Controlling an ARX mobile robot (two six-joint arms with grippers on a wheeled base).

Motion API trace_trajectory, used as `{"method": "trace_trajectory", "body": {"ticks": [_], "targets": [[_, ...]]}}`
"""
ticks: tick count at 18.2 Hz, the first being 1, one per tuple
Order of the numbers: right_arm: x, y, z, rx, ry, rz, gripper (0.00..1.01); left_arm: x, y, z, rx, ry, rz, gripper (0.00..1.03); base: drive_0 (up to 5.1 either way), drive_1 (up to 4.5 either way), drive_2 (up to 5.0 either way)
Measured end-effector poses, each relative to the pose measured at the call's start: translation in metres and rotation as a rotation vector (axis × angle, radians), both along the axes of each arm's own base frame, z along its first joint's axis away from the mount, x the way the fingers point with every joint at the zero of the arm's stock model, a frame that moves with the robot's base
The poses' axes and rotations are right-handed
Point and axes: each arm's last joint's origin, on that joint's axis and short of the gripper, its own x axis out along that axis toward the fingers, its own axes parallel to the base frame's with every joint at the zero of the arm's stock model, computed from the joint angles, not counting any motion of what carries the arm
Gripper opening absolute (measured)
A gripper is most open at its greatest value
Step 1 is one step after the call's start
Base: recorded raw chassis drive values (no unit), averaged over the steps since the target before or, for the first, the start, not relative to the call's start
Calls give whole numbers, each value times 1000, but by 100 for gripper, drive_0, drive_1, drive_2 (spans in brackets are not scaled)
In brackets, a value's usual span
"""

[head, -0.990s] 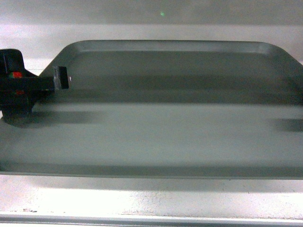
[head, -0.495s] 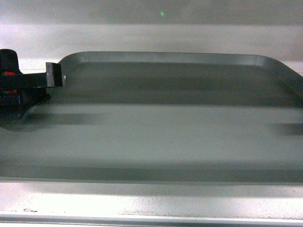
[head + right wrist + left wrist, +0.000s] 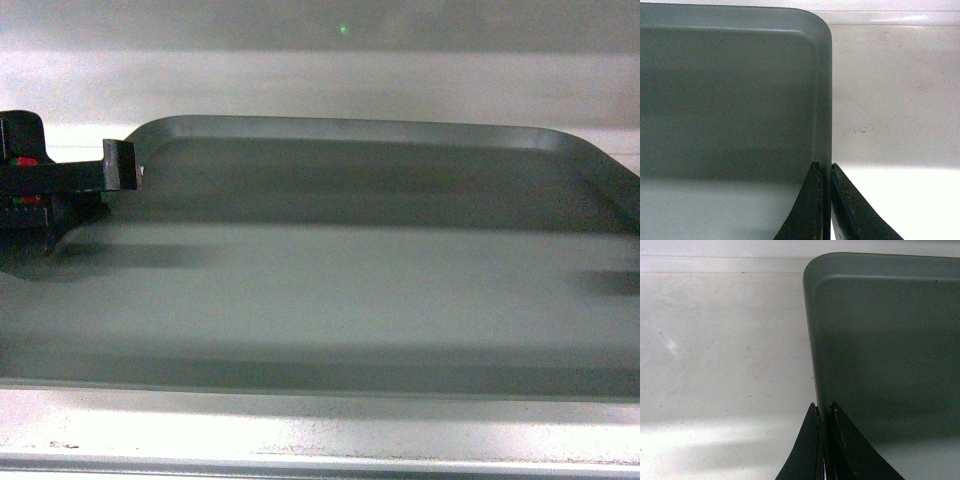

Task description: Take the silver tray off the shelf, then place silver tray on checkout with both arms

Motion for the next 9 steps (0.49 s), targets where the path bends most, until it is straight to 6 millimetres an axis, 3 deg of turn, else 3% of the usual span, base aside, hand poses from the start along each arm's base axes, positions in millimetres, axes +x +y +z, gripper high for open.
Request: {"method": "trace_trajectory", "body": {"ticks": [9], "targets": [[-2, -1, 5, 2, -24, 0, 2, 1, 0, 1, 2, -11, 7, 3, 0, 0, 0]]}}
